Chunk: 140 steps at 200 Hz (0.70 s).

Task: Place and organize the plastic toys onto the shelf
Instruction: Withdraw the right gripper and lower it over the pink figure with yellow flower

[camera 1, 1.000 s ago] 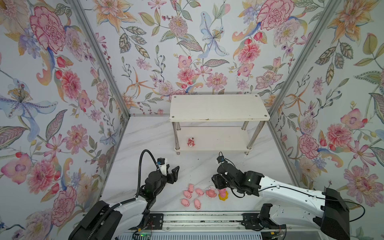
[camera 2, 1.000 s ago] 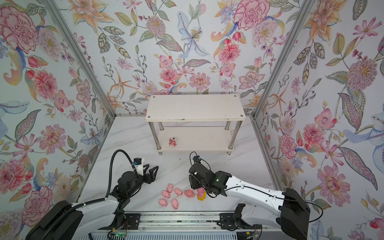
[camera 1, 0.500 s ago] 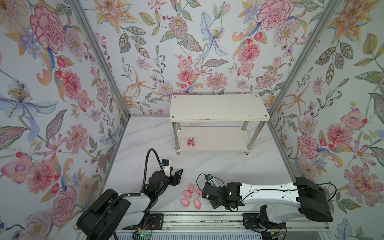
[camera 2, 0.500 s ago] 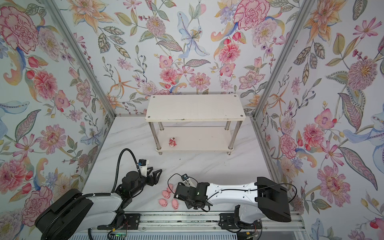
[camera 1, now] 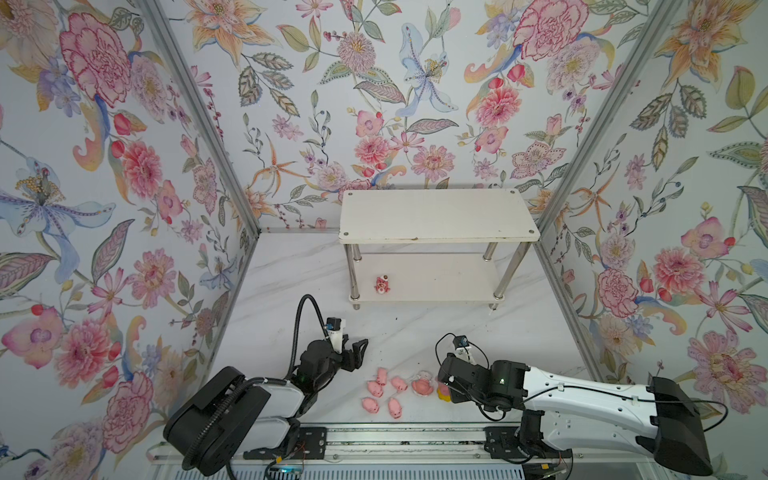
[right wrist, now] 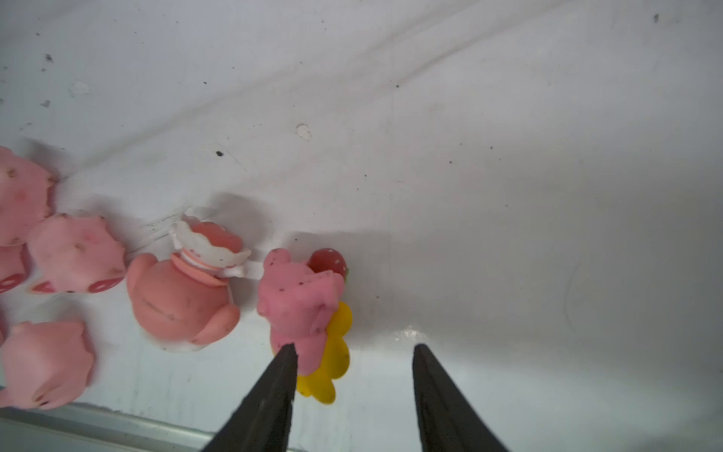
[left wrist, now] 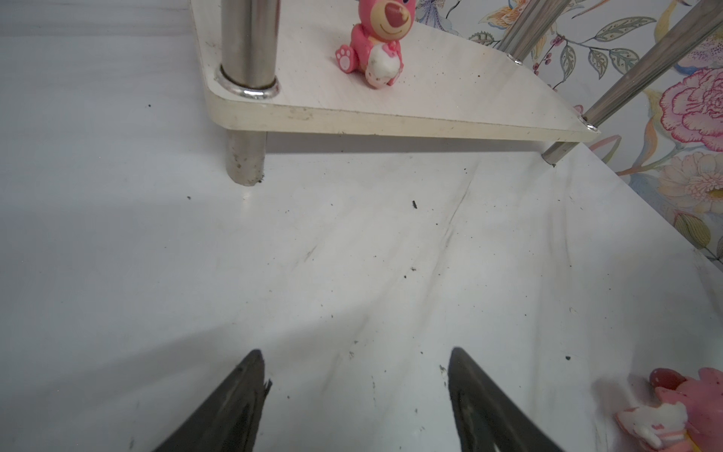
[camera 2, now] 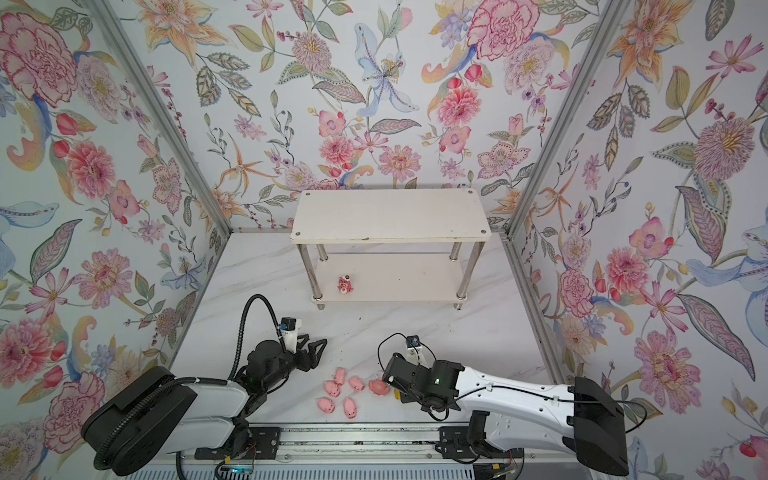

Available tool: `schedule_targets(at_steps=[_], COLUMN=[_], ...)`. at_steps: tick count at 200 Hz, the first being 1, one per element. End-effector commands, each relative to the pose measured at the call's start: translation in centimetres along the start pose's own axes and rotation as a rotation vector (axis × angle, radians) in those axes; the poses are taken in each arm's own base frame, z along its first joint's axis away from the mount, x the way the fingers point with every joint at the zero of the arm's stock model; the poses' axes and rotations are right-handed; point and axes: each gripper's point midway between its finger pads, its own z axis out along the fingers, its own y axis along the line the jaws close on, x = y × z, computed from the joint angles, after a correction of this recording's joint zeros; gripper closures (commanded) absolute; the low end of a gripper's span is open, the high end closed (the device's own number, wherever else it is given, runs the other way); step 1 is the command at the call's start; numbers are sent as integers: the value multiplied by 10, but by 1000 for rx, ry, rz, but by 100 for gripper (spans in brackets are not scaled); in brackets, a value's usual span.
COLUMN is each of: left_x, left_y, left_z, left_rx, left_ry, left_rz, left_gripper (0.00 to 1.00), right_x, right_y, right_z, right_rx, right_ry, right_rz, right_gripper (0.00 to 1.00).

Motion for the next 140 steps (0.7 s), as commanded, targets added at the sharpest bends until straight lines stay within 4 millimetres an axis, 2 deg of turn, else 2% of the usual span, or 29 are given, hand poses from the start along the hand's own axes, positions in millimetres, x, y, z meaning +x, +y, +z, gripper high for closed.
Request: schedule_targets(at_steps=[1,15,28,89,121,140], left_x=[-10,-9,-10,-4,0,0], left_y=[-10,-10,-10,-8,-10,-11], left_z=[4,4,5,11,16,17], left_rx=[38,37,37,34,47,50], left_ry=[-27,-24,-24,2,25,26], left_rz=[-5,-7,-6,-12,-15,-14], left_gripper=[24,24,24,24,24,25], right_x=[0,0,-1,-26,-53,-72], right_y=[6,3,3,14,26,20], right_z=[2,9,14,38,54,55], right_rx=[-51,-58,-72,-122,-141,-104], right_ry=[16,38,44,35,4,-39], right_rz=[38,63,78,127,158,158], right_gripper=[52,67,71,71,68,65])
